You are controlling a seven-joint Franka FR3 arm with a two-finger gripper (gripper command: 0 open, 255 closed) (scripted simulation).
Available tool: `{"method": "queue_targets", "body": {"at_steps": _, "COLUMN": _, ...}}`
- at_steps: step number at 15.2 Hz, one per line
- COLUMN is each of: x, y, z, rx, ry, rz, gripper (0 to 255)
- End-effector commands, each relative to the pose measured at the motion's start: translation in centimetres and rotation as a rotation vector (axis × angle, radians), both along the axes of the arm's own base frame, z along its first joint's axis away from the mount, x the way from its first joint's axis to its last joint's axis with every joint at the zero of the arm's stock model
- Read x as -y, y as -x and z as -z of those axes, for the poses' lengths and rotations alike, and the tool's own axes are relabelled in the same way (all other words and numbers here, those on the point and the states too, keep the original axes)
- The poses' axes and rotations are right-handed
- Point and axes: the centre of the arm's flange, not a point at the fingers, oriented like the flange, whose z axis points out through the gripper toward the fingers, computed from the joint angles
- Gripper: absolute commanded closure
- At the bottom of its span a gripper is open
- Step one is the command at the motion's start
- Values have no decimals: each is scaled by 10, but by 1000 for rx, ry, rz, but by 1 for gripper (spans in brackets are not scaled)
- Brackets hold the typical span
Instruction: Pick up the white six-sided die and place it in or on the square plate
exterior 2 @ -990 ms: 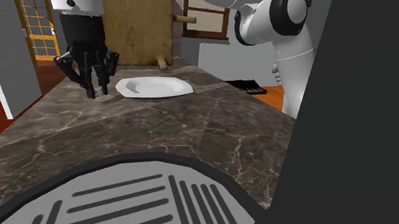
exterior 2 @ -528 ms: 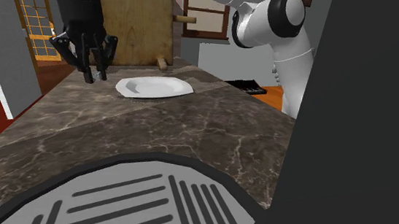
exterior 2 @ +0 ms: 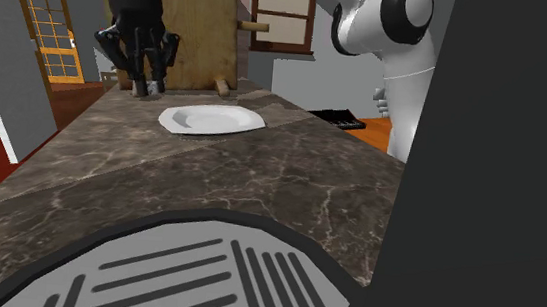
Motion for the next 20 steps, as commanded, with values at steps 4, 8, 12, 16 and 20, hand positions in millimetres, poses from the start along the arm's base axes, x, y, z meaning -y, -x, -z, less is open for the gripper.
{"method": "queue_targets", "body": {"at_steps": 4, "x": 67, "y": 12, "z": 0, "rx": -1, "ry": 0, "rz": 2, "gripper": 255}}
{"method": "queue_targets", "body": {"at_steps": 8, "x": 119, "y": 22, "z": -1, "rx": -1, "ry": 0, "rz": 2, "gripper": 255}}
{"method": "queue_targets", "body": {"at_steps": 12, "x": 132, "y": 25, "z": 9, "rx": -1, "ry": 0, "rz": 2, "gripper": 255}}
{"method": "queue_targets", "body": {"at_steps": 16, "x": 132, "y": 25, "z": 30, "rx": -1, "ry": 0, "rz": 2, "gripper": 255}}
{"method": "queue_targets", "body": {"at_steps": 20, "x": 132, "y": 25, "z": 51, "rx": -1, "ry": 0, "rz": 2, "gripper": 255}}
